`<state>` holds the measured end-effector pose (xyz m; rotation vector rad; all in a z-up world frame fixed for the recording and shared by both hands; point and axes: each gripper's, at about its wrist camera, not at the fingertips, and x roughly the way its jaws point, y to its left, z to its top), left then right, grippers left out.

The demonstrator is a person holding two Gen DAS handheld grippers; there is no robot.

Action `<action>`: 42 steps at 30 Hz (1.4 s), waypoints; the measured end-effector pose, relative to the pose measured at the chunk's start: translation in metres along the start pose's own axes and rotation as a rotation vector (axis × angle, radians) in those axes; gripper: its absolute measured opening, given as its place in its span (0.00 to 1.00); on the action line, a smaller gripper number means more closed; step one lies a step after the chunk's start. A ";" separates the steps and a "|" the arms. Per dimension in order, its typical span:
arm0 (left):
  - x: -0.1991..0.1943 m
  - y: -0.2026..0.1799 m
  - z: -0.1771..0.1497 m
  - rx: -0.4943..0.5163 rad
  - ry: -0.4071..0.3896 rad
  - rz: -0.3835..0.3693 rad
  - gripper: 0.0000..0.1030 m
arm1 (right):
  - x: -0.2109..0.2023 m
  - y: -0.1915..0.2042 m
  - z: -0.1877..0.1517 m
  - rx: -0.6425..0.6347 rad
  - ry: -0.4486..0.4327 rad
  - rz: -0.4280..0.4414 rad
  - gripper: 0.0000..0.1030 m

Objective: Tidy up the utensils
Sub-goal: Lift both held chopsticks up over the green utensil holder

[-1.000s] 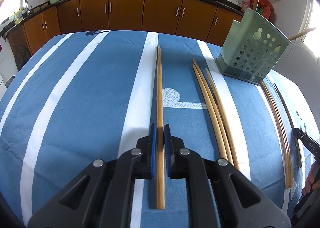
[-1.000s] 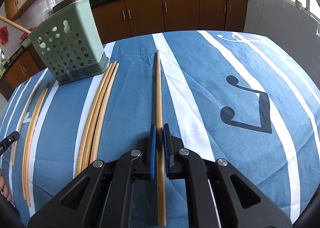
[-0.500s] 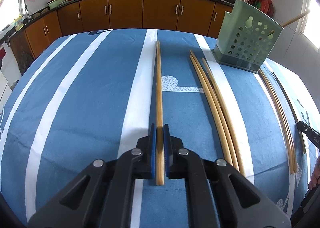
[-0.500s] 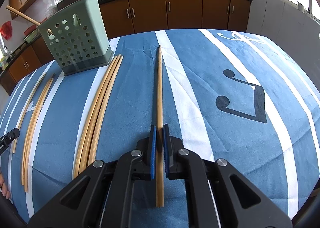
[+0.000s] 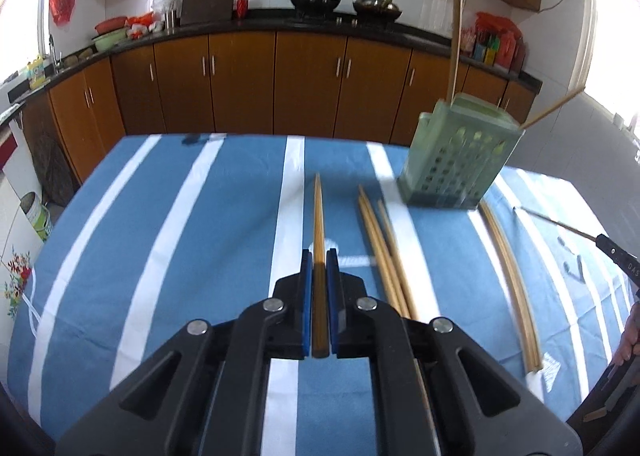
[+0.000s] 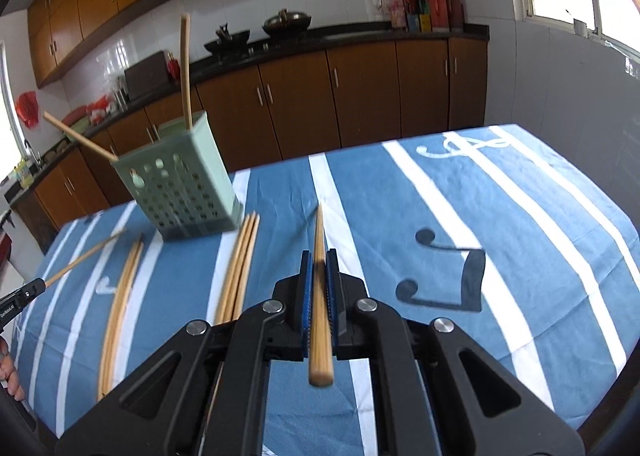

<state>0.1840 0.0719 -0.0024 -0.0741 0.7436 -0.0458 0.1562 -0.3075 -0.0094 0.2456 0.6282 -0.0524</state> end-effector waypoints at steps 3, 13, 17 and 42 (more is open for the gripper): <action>-0.018 0.000 0.015 -0.019 -0.063 -0.017 0.07 | -0.011 -0.001 0.012 0.013 -0.048 0.014 0.07; -0.054 -0.003 0.055 -0.044 -0.189 -0.065 0.07 | -0.026 0.002 0.033 0.023 -0.106 0.040 0.07; -0.062 -0.008 0.066 -0.027 -0.201 -0.088 0.07 | -0.034 0.007 0.042 0.018 -0.122 0.066 0.07; -0.094 -0.084 0.159 -0.034 -0.390 -0.263 0.07 | -0.052 0.079 0.137 -0.028 -0.323 0.272 0.07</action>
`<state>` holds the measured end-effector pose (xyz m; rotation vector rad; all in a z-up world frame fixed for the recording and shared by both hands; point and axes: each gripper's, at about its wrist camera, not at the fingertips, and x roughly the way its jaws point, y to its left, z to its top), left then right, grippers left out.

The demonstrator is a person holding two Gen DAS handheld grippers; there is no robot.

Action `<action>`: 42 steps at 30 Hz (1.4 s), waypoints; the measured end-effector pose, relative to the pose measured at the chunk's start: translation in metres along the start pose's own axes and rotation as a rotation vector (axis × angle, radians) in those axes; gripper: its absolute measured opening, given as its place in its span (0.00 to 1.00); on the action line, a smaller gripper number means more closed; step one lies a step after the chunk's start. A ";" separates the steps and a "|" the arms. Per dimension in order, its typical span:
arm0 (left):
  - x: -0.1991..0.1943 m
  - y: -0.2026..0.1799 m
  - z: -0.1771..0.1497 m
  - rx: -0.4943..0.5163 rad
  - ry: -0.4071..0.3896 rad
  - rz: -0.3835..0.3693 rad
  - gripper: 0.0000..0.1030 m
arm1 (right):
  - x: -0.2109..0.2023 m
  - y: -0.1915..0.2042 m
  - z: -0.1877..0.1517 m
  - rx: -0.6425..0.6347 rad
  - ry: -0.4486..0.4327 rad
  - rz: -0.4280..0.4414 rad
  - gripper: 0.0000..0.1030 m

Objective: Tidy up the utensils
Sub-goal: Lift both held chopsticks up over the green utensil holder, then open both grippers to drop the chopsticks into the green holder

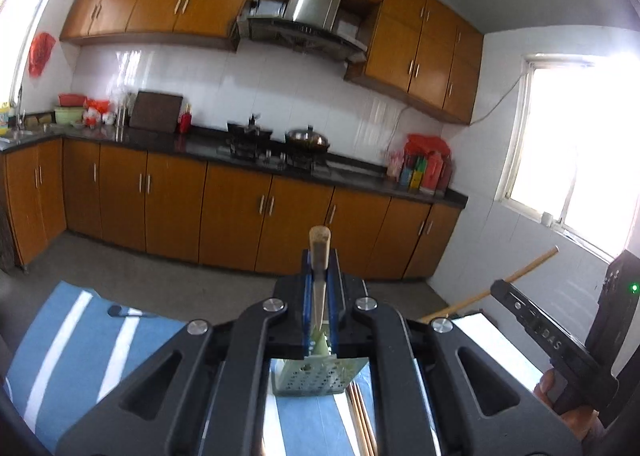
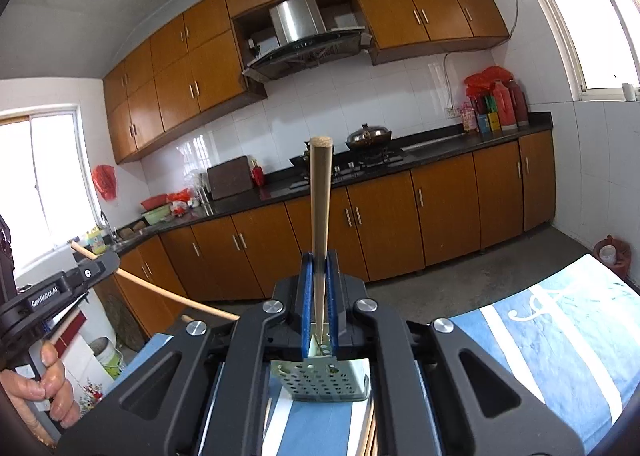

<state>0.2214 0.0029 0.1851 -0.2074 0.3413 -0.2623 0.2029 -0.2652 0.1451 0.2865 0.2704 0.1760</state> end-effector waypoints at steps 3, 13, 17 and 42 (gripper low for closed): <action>0.020 0.004 -0.007 -0.004 0.043 0.006 0.07 | 0.020 -0.001 -0.005 -0.001 0.046 -0.012 0.07; 0.074 0.015 -0.025 0.005 0.149 0.021 0.07 | 0.059 -0.015 -0.022 0.045 0.175 -0.007 0.07; 0.086 0.021 -0.030 -0.021 0.176 0.022 0.08 | 0.059 -0.017 -0.024 0.046 0.186 -0.001 0.08; 0.010 0.062 -0.098 -0.017 0.207 0.141 0.20 | 0.005 -0.072 -0.121 0.063 0.384 -0.174 0.10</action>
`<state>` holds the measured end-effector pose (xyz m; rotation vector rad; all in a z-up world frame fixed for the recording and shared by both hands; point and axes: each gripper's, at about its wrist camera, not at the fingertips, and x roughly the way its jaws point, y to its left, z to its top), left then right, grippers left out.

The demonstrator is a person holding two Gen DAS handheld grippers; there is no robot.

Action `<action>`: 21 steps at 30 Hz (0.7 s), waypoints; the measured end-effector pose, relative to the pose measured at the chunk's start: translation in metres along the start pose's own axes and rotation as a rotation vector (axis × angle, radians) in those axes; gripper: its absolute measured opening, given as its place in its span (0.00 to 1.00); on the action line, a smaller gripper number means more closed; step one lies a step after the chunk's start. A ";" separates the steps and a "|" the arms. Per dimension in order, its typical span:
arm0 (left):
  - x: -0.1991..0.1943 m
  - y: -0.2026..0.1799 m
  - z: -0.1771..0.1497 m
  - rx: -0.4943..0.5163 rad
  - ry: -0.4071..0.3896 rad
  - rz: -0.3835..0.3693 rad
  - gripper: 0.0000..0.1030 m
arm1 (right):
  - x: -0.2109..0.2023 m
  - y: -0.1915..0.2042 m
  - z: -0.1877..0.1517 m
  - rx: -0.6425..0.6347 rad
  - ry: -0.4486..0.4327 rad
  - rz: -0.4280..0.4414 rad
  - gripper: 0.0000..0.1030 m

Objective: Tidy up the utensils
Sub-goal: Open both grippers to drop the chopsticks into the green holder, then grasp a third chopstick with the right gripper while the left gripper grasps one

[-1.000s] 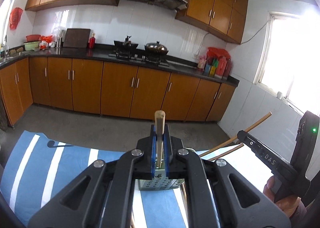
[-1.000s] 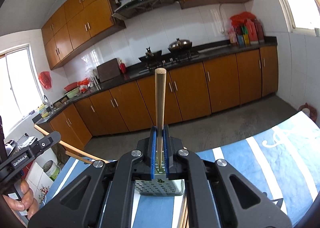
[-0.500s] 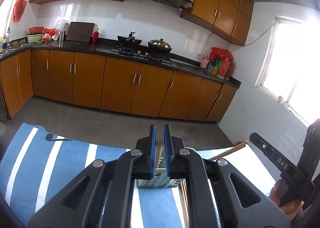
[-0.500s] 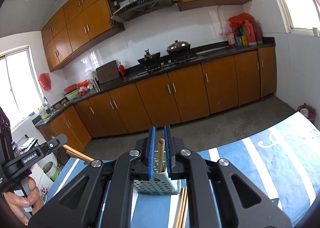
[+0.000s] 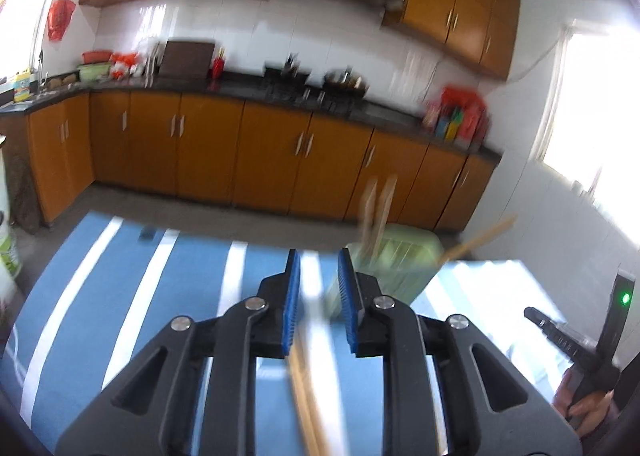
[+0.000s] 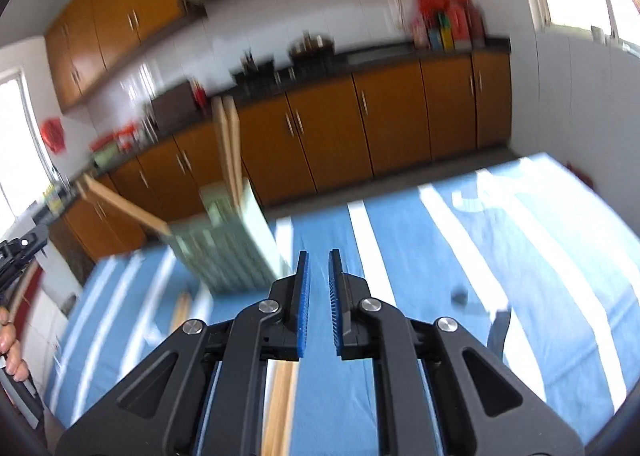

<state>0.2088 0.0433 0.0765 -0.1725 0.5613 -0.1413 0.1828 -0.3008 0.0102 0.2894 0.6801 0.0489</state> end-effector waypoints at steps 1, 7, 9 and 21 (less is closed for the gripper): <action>0.007 0.004 -0.011 0.008 0.030 0.027 0.20 | 0.008 0.001 -0.010 -0.003 0.032 0.005 0.10; 0.045 0.032 -0.080 -0.028 0.231 0.085 0.20 | 0.049 0.025 -0.058 -0.032 0.210 0.060 0.10; 0.049 0.037 -0.095 -0.042 0.264 0.081 0.20 | 0.056 0.031 -0.068 -0.054 0.243 0.061 0.10; 0.056 0.034 -0.120 -0.045 0.334 0.048 0.20 | 0.077 0.042 -0.085 -0.113 0.290 0.018 0.10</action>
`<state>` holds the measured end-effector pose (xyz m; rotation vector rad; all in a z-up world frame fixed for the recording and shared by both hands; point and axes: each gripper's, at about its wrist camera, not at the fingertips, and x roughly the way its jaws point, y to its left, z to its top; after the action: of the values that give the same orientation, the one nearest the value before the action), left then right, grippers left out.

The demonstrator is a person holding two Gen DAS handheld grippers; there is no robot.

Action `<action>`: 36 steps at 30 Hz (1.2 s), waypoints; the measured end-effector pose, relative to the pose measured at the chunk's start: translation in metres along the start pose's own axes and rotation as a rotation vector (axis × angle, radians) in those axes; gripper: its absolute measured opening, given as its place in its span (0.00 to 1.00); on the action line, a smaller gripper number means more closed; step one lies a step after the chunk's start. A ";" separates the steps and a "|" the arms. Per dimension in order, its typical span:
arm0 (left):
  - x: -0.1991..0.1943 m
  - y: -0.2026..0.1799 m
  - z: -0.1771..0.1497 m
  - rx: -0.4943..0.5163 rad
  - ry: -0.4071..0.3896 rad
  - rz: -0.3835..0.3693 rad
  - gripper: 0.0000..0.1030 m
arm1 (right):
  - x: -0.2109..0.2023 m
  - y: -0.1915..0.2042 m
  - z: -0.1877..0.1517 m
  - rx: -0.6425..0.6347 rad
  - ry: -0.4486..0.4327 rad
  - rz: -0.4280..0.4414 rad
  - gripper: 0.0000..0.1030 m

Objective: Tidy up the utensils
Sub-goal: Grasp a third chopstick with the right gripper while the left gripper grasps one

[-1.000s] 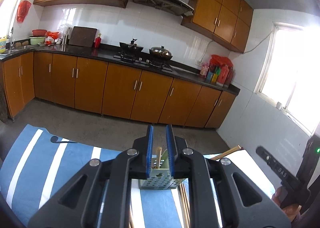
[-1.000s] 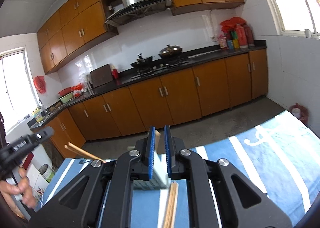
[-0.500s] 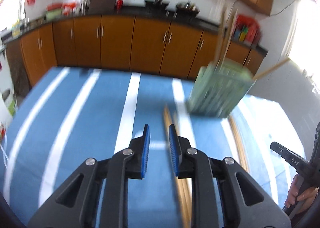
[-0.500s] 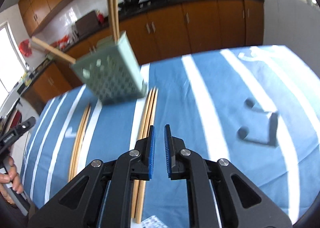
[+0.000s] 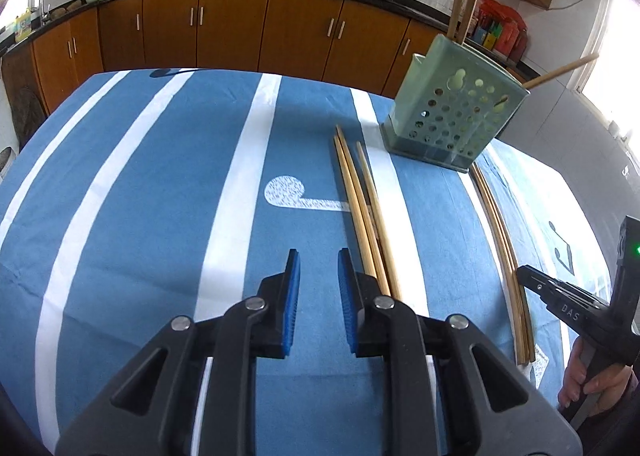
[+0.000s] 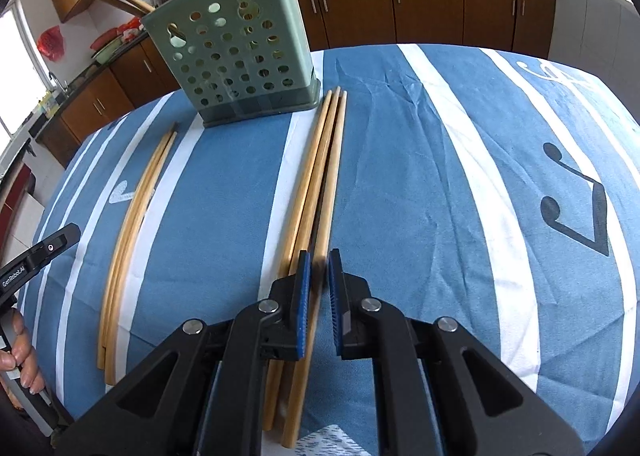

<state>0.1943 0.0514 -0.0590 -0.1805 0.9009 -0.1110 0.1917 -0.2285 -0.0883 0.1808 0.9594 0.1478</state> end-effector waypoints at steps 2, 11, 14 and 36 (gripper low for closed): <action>0.003 -0.003 0.000 0.003 0.007 -0.009 0.20 | 0.000 0.000 0.001 -0.023 -0.009 -0.040 0.09; 0.016 -0.018 -0.011 0.030 0.055 -0.084 0.19 | -0.004 -0.052 0.011 0.134 -0.043 -0.178 0.07; 0.022 -0.023 -0.014 0.040 0.071 -0.087 0.19 | -0.004 -0.051 0.010 0.115 -0.044 -0.184 0.07; 0.045 -0.012 0.008 0.045 0.049 0.079 0.08 | 0.002 -0.039 0.014 0.036 -0.057 -0.156 0.07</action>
<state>0.2284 0.0324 -0.0864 -0.1009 0.9525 -0.0620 0.2062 -0.2677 -0.0912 0.1417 0.9162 -0.0180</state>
